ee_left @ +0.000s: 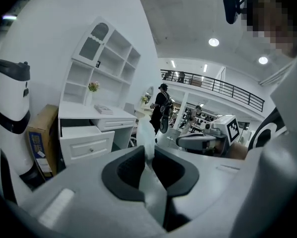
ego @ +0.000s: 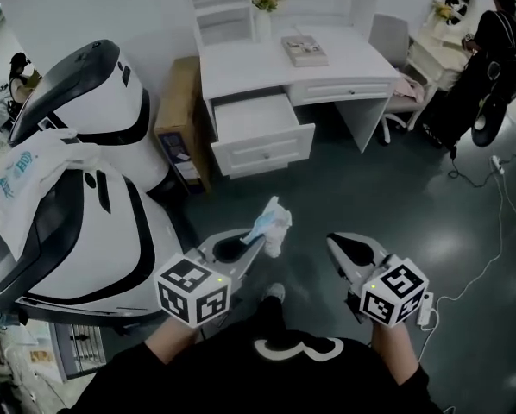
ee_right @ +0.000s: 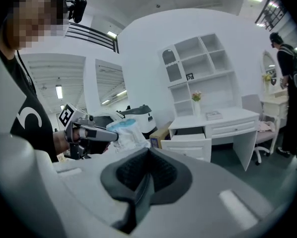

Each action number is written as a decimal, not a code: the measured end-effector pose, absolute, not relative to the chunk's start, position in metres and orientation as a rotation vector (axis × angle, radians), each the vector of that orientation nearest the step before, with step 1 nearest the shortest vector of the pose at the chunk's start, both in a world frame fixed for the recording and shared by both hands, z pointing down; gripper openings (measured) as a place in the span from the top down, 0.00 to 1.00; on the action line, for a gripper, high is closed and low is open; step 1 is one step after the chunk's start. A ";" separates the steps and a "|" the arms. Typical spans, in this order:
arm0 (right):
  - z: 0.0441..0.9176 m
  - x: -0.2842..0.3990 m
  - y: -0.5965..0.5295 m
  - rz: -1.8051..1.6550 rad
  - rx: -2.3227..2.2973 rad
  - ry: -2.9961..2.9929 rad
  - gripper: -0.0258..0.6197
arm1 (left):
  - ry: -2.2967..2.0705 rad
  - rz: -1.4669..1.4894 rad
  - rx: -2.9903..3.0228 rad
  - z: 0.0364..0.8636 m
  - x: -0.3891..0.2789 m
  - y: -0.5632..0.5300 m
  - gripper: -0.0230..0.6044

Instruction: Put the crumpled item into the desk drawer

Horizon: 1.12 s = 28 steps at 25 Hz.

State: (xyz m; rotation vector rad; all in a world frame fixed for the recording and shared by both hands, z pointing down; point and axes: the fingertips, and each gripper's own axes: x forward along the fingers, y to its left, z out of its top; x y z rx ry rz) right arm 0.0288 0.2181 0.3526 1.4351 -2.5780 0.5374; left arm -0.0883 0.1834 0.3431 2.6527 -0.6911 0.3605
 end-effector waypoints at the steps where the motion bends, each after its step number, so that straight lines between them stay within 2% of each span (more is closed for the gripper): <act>1: 0.354 0.032 0.192 0.541 1.432 -2.575 0.96 | -0.700 0.367 2.649 0.345 -0.087 0.157 0.89; 9: 0.364 0.051 0.044 0.568 1.400 -2.546 0.96 | -0.725 0.388 2.623 0.353 -0.072 0.010 0.89; 28: 0.364 0.063 -0.073 0.525 1.311 -2.549 0.96 | -0.794 0.283 2.616 0.344 -0.057 -0.123 0.89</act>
